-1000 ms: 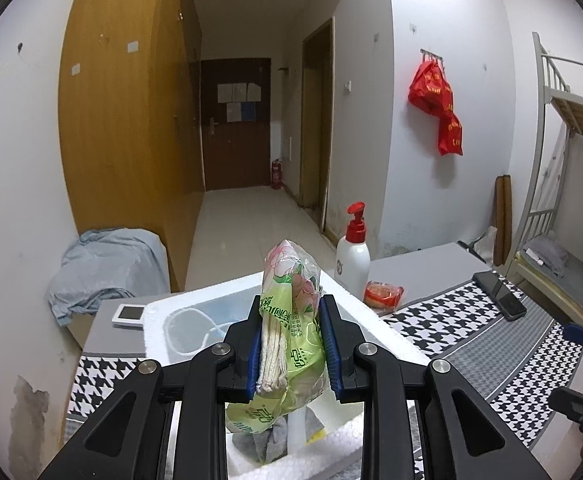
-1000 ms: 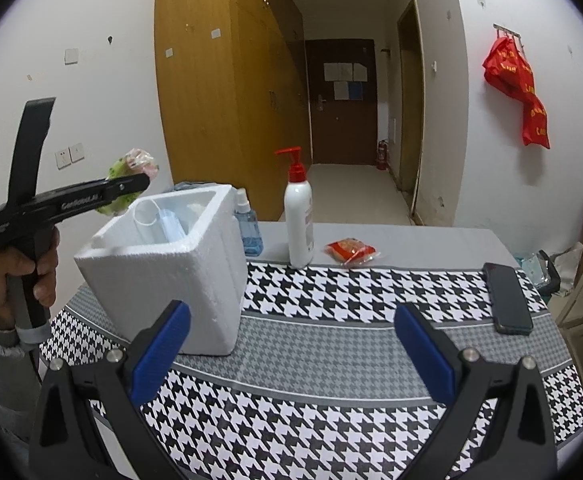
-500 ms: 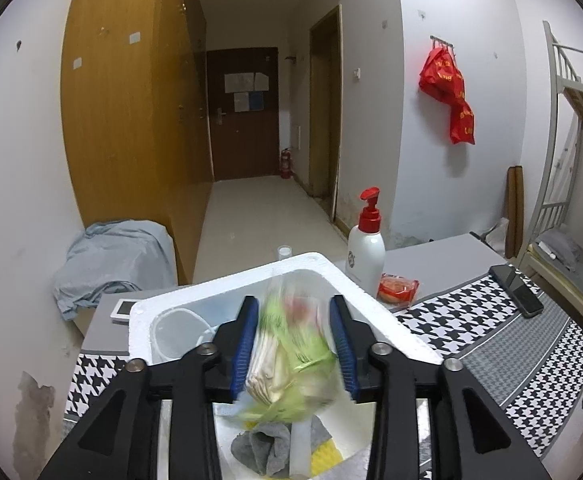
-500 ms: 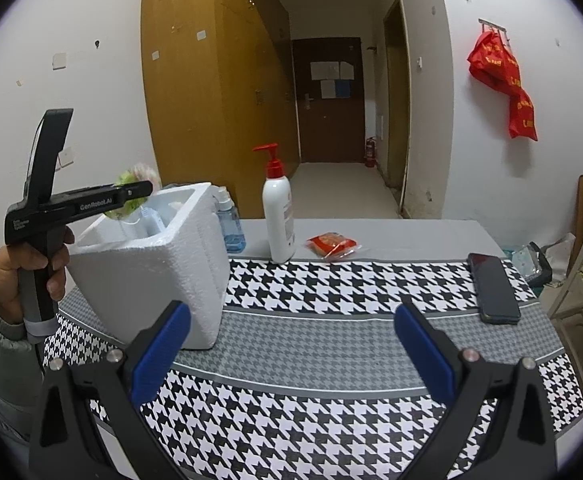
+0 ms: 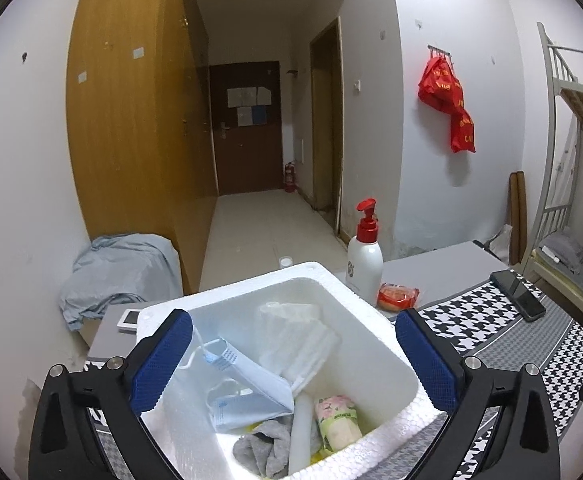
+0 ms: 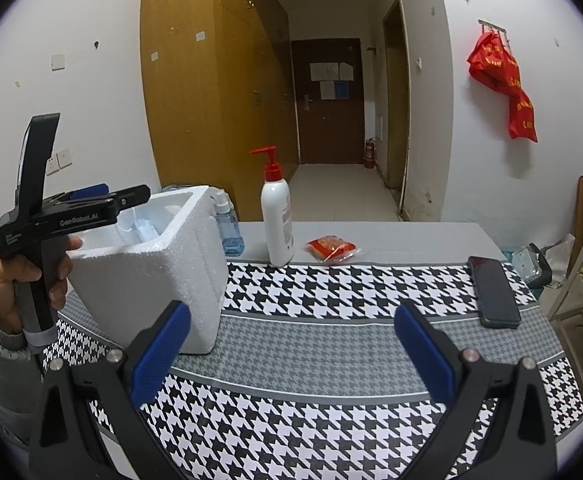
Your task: Organize soft objects
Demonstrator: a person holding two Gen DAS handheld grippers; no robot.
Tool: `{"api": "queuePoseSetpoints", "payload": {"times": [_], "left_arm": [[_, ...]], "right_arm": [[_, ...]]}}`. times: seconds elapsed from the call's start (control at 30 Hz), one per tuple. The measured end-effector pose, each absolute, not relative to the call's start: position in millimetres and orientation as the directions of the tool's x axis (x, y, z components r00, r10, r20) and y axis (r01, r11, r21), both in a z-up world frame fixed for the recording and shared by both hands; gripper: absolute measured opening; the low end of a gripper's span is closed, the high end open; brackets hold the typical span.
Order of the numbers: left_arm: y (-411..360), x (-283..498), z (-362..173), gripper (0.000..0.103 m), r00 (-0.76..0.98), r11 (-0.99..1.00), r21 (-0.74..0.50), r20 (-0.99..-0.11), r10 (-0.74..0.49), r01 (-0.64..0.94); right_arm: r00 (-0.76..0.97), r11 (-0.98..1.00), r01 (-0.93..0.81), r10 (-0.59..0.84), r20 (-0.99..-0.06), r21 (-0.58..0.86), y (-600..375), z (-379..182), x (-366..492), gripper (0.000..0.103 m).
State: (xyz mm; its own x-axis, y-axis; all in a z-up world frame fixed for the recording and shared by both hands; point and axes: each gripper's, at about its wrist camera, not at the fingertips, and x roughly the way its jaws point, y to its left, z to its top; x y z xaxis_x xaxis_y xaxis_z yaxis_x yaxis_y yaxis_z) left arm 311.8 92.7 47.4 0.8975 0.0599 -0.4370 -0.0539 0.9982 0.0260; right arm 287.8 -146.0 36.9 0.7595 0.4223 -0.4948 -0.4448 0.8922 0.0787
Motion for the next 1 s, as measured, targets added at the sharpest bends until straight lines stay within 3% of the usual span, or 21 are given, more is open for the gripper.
{"api": "queuePoseSetpoints", "payload": {"times": [0.4, 1.0], "left_arm": [[80, 271, 58, 0.102, 0.923, 0.996, 0.021, -0.376, 0.084, -0.083], [58, 193, 88, 0.102, 0.955, 0.993, 0.025, -0.273, 0.119, -0.116]], "right_arm": [[0.759, 0.882, -0.463, 0.444, -0.476, 0.085, -147, 43, 286, 0.103], [0.794, 0.864, -0.498, 0.489, -0.361, 0.074, -161, 79, 229, 0.103]]}}
